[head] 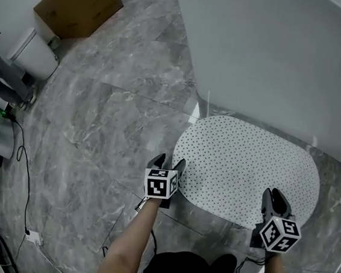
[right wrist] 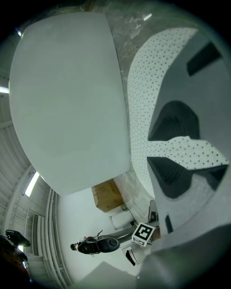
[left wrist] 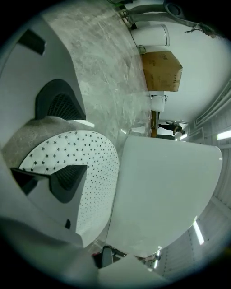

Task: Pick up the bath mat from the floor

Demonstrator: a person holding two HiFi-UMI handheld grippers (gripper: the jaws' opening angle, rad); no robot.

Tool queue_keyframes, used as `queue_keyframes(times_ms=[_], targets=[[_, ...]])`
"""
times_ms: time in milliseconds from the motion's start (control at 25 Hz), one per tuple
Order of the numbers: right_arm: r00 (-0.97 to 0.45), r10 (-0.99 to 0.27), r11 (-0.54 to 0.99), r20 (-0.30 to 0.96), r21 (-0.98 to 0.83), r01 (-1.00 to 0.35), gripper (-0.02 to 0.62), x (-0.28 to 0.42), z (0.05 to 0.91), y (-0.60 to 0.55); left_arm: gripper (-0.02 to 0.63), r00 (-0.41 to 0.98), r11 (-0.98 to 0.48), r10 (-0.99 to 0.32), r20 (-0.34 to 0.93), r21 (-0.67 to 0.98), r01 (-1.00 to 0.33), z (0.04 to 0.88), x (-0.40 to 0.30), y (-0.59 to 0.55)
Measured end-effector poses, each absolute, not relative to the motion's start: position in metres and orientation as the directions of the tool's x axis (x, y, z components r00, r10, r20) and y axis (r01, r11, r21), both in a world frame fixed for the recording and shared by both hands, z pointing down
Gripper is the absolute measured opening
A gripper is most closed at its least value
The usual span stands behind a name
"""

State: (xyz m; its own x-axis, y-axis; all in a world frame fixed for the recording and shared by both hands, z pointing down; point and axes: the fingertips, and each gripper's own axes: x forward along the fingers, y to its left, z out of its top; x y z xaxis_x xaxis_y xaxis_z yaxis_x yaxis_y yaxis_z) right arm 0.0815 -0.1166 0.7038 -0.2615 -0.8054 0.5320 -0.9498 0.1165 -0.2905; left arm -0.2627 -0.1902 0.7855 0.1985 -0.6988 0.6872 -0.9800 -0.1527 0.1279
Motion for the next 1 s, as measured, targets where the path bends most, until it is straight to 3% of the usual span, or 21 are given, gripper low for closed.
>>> queue_keyframes(times_ms=[440, 800, 880, 1000], targets=[[-0.295, -0.788, 0.109, 0.540, -0.349, -0.931, 0.112, 0.060, 0.720, -0.115, 0.345, 0.241, -0.128, -0.600, 0.763, 0.206, -0.970, 0.820, -0.251, -0.202], [-0.292, -0.774, 0.098, 0.562, -0.350, -0.932, 0.112, 0.062, 0.727, -0.102, 0.353, 0.344, -0.289, -0.498, 0.796, 0.222, -0.931, 0.822, -0.192, -0.190], [-0.285, -0.776, 0.094, 0.562, -0.344, -0.934, 0.112, 0.064, 0.726, -0.100, 0.297, 0.374, -0.346, -0.472, 0.798, 0.222, -0.912, 0.822, -0.170, -0.185], [-0.264, -0.783, 0.078, 0.563, -0.332, -0.940, 0.112, 0.072, 0.723, -0.097, 0.163, 0.359, -0.382, -0.484, 0.798, 0.177, -0.907, 0.811, -0.148, -0.184]])
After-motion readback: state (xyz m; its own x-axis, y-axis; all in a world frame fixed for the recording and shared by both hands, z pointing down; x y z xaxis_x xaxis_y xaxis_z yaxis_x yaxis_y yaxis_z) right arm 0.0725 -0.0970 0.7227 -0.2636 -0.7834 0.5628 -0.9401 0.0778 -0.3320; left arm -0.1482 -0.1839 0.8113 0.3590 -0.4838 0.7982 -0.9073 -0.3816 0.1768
